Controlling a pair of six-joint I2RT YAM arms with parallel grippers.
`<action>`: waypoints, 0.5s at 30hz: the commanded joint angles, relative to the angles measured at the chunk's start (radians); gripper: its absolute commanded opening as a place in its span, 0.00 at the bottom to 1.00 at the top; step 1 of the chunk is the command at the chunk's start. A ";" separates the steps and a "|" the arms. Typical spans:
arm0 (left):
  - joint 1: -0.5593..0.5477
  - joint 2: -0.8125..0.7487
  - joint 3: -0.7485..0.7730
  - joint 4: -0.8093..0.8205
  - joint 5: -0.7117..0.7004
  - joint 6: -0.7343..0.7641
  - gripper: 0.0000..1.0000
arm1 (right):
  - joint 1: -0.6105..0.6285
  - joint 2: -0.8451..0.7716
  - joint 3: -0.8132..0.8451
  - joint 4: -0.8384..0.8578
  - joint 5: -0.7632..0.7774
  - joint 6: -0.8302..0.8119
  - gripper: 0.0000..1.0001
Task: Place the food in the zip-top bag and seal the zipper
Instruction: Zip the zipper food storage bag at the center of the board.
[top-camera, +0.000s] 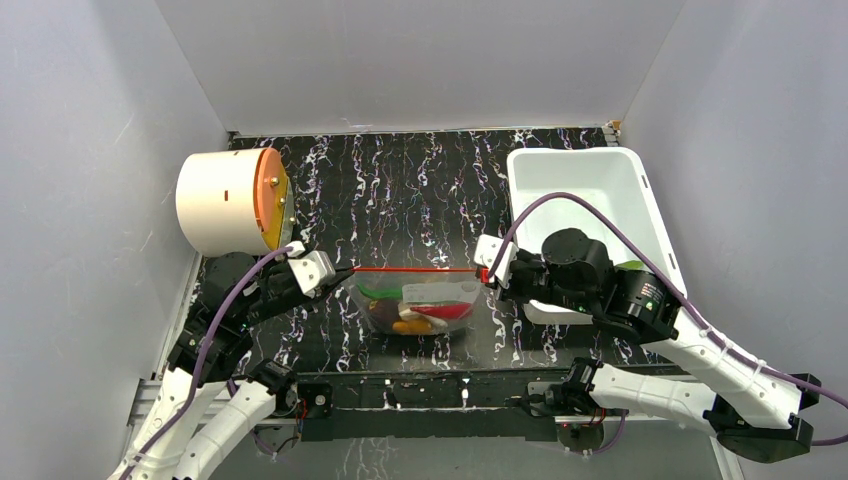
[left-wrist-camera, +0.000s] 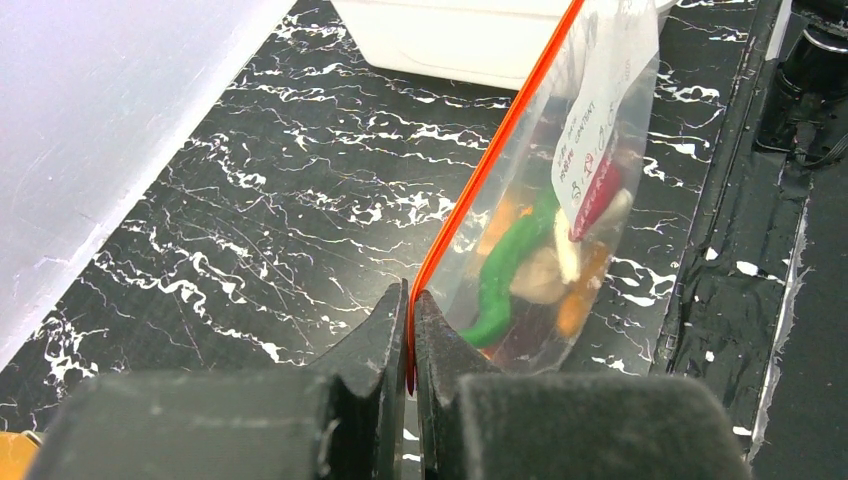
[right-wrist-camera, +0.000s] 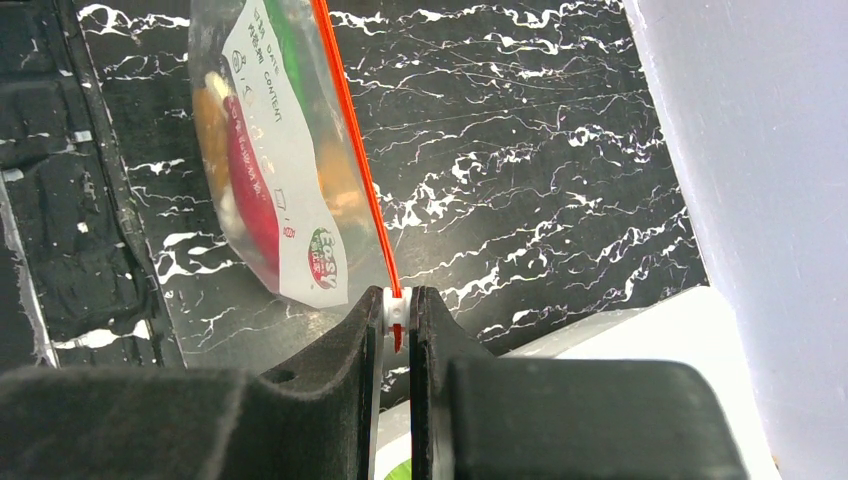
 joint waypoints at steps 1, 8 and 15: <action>0.014 -0.005 0.034 -0.004 -0.071 0.010 0.00 | -0.014 -0.032 0.029 -0.072 0.066 0.013 0.00; 0.014 -0.023 0.038 -0.014 -0.043 -0.033 0.00 | -0.013 -0.029 0.052 -0.078 0.015 0.017 0.00; 0.014 -0.076 0.012 -0.011 -0.059 -0.071 0.00 | -0.013 -0.048 0.018 -0.113 0.015 0.049 0.00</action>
